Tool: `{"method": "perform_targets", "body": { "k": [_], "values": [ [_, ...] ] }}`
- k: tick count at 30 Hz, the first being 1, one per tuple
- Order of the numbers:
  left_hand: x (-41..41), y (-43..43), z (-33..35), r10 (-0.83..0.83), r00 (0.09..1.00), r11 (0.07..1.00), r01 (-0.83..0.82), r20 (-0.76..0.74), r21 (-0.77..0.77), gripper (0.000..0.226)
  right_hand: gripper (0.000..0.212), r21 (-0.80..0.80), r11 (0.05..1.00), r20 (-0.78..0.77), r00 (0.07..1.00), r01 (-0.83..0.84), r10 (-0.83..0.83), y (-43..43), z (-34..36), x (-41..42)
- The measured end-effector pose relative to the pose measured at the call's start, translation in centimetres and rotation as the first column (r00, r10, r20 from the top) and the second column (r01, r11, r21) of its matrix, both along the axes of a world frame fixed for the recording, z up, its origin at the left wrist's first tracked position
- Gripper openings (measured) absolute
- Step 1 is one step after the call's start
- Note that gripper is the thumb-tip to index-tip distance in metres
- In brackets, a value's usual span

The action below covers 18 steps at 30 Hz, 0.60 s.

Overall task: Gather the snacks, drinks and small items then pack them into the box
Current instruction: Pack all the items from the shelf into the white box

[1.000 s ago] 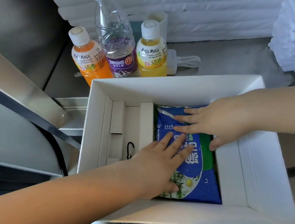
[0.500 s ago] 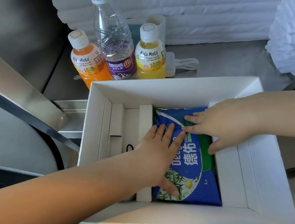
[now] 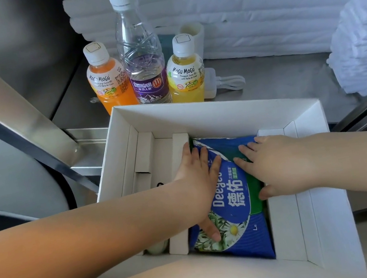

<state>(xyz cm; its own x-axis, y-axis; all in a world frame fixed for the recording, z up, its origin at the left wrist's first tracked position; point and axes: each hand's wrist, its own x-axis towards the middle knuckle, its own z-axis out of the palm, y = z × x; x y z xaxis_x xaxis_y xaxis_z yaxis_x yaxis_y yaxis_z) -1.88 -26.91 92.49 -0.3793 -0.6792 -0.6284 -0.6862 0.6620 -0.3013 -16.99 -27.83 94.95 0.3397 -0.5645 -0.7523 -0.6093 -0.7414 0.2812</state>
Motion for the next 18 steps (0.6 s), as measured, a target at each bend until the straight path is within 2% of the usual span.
{"method": "perform_targets", "body": {
  "k": [6,9,13,18],
  "values": [
    [0.7,0.8,-0.3,-0.090,0.995,0.995,0.092,-0.048,0.036,0.137,0.071,0.105,0.994,0.100,0.995,-0.008,-0.003,0.8,0.7,-0.1],
    [1.2,1.0,-0.5,-0.034,0.995,0.995,0.043,-0.098,0.093,0.135,0.073,0.116,0.993,0.068,0.997,-0.037,0.029,1.2,0.4,0.0],
    [1.0,0.9,-0.6,-0.048,0.996,0.995,0.054,-0.070,0.086,0.136,0.079,0.117,0.992,0.058,0.998,-0.045,0.038,1.5,0.5,0.2],
    [1.2,0.1,-0.6,-0.094,0.995,0.994,0.096,-0.034,0.056,0.138,0.078,0.112,0.994,0.128,0.992,0.006,-0.021,0.3,0.6,-0.4]
  ]
}}
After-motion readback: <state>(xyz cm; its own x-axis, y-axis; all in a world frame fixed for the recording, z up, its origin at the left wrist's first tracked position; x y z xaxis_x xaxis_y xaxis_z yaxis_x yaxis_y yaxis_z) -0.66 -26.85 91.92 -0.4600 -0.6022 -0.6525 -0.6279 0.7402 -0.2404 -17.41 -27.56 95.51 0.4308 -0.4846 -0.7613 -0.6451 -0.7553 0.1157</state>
